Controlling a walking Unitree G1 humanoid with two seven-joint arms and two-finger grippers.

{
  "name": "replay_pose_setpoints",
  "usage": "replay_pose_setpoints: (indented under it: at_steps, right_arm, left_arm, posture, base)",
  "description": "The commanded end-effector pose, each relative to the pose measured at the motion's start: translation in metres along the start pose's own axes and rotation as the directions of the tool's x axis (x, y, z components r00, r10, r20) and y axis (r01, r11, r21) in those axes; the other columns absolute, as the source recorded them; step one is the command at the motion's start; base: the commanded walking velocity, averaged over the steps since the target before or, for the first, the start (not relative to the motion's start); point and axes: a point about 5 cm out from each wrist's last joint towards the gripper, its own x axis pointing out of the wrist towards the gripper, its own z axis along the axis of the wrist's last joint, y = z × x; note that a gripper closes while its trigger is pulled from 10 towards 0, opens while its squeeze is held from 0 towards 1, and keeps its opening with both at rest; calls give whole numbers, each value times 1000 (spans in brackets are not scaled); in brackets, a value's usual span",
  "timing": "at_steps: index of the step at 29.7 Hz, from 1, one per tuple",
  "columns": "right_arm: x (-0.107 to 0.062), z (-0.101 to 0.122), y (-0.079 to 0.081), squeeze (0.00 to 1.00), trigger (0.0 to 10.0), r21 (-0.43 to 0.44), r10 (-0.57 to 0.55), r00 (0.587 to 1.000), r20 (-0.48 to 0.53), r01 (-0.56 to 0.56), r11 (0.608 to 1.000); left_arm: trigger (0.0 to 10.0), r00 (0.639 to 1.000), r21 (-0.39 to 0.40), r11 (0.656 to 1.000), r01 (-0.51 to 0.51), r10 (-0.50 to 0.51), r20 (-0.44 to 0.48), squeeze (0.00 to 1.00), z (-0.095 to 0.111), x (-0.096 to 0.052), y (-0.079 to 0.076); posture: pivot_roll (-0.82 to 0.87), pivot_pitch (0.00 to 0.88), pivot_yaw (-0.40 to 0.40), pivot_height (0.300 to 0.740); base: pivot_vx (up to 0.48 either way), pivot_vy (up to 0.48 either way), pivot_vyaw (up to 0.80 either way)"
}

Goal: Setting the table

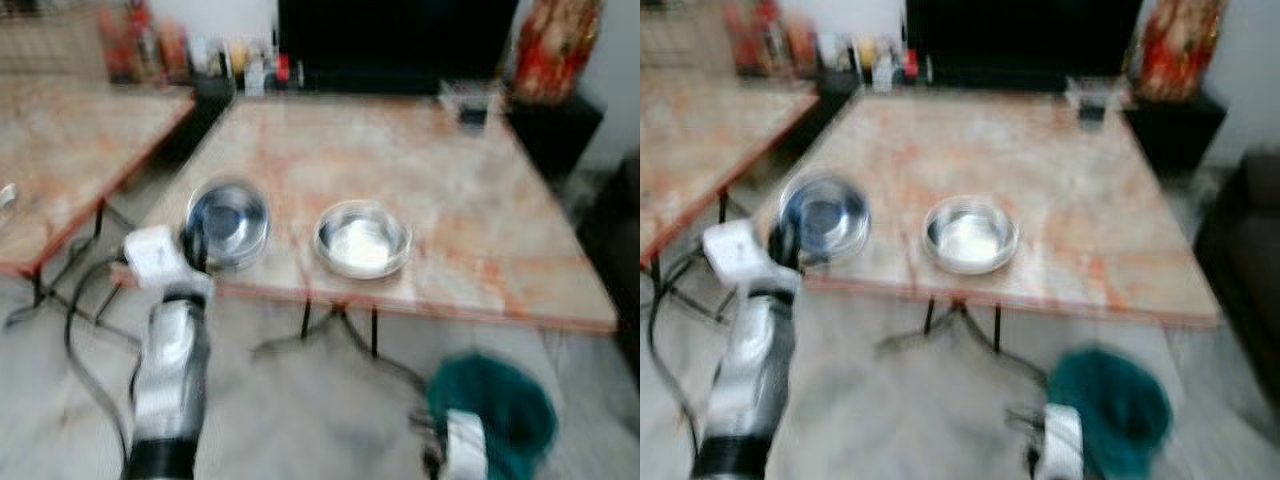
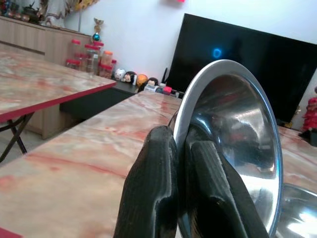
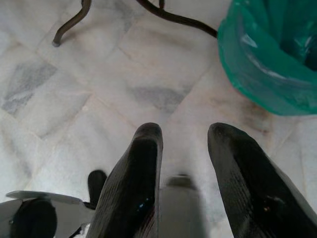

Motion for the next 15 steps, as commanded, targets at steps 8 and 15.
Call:
replay_pose_setpoints:
  at_steps: [8,15]
  right_arm:
    - [-1,3,-10,0,10000,-3,-26,1000,7,26,1000]
    - [0,6,-10,0,10000,-5,-24,1000,17,24,1000]
  left_arm:
    - [10000,998,-71,997,42,-45,-33,0,-2,-3,-5]
    - [10000,999,-80,997,19,-21,-25,0,3,0,7]
  posture:
    - [80,25,23,740]
    - [83,28,24,740]
  base:
    - [0,0,0]
    - [0,0,0]
